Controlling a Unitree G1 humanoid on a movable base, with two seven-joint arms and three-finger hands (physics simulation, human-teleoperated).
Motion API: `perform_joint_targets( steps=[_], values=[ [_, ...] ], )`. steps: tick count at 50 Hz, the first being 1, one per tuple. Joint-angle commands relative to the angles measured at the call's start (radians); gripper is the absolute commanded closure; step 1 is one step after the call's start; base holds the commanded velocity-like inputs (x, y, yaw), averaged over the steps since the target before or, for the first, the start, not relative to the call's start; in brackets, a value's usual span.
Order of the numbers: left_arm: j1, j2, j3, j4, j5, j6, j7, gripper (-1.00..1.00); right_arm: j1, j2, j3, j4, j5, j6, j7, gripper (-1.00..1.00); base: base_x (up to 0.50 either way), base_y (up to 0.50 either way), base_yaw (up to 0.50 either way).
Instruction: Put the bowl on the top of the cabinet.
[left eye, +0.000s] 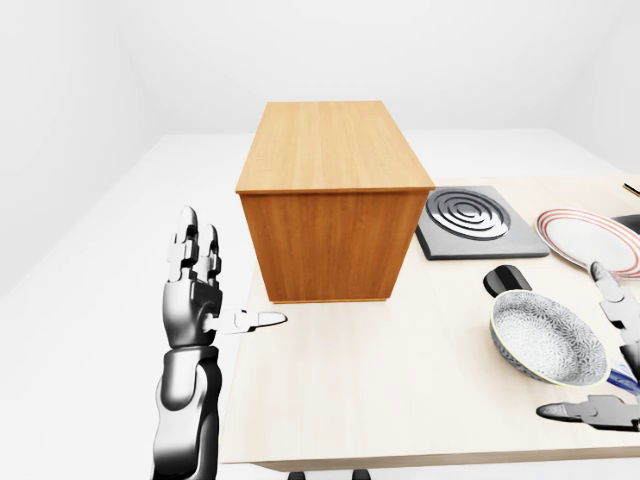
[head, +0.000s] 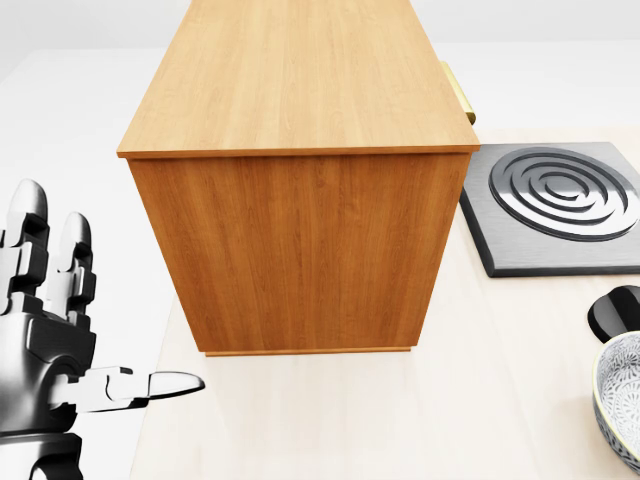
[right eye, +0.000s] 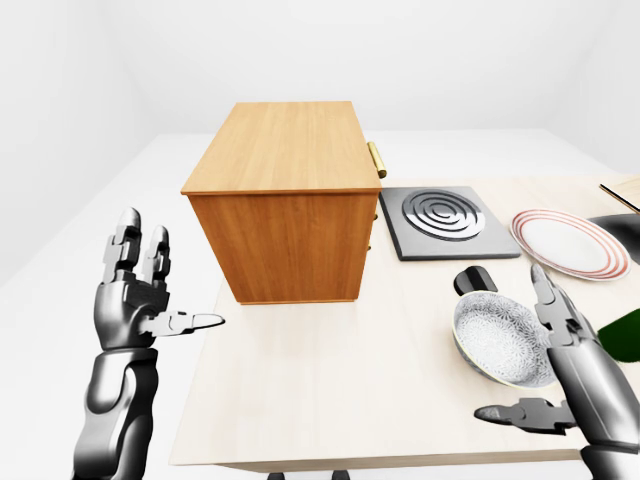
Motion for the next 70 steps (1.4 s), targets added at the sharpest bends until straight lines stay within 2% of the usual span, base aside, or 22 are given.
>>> perform_joint_targets(
  steps=[1,22,30,46,70],
  values=[
    [-0.006,0.001,0.001,0.015,0.001,0.000,0.001,-1.00,0.018,-0.001,-0.036,0.081,-0.041,0.000,0.000,-1.00,0.00,0.00,0.00],
    [-0.003,0.001,-0.002,0.012,0.004,0.000,0.002,-1.00,0.027,-0.019,-0.006,0.213,-0.117,0.000,0.000,-1.00,0.00,0.00,0.00],
    [-0.001,0.001,-0.002,0.016,0.004,0.000,0.000,-1.00,0.028,-0.032,0.031,0.284,-0.179,0.000,0.000,-1.00,0.00,0.00,0.00],
    [-0.003,0.001,-0.002,0.030,0.004,0.000,-0.004,-1.00,0.023,-0.071,0.088,0.367,-0.252,0.000,-0.070,-1.00,0.00,0.00,0.00],
    [-0.008,0.003,0.000,0.029,0.003,0.000,-0.004,-1.00,0.033,-0.076,0.142,0.407,-0.320,0.000,-0.115,-1.00,0.00,0.00,0.00]
  ],
)
